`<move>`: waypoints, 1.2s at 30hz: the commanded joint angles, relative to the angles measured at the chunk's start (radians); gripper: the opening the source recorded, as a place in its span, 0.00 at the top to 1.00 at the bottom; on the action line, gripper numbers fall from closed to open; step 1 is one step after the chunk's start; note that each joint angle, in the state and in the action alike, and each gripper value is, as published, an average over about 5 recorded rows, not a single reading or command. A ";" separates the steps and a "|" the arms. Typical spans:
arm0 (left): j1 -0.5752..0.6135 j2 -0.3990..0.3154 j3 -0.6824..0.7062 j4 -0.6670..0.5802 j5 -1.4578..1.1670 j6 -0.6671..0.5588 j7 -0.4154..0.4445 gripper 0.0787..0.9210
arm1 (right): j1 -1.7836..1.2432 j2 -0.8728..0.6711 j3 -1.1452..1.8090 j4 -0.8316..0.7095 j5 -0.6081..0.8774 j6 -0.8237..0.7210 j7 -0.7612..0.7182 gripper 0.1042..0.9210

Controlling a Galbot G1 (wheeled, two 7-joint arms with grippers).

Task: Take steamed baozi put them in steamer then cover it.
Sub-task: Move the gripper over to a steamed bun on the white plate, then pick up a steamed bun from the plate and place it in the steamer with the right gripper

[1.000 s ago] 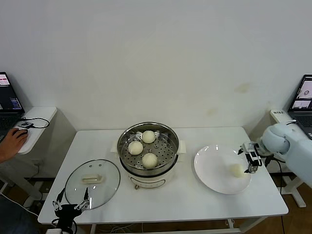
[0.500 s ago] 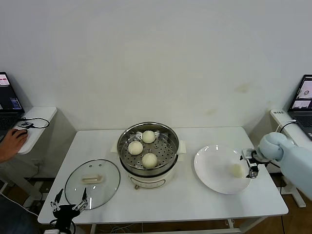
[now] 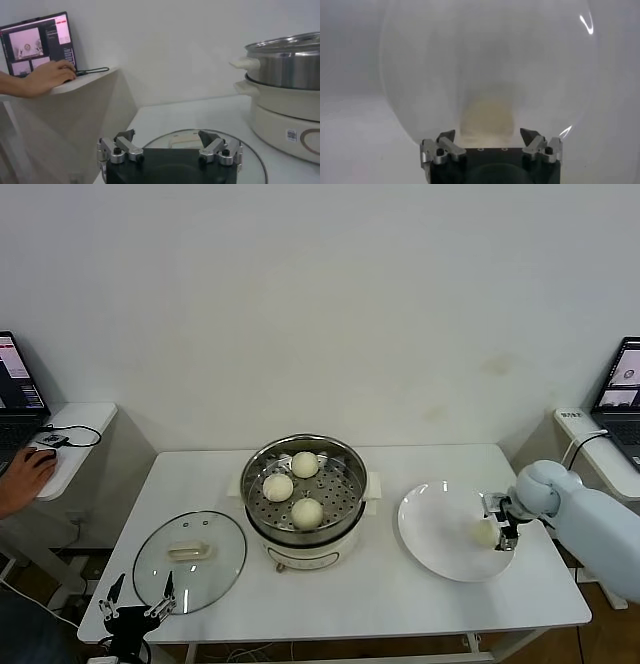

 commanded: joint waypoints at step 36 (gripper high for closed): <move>-0.011 0.001 0.019 -0.020 -0.012 -0.014 0.008 0.12 | 0.856 0.177 -0.568 0.207 0.605 -0.231 0.051 0.37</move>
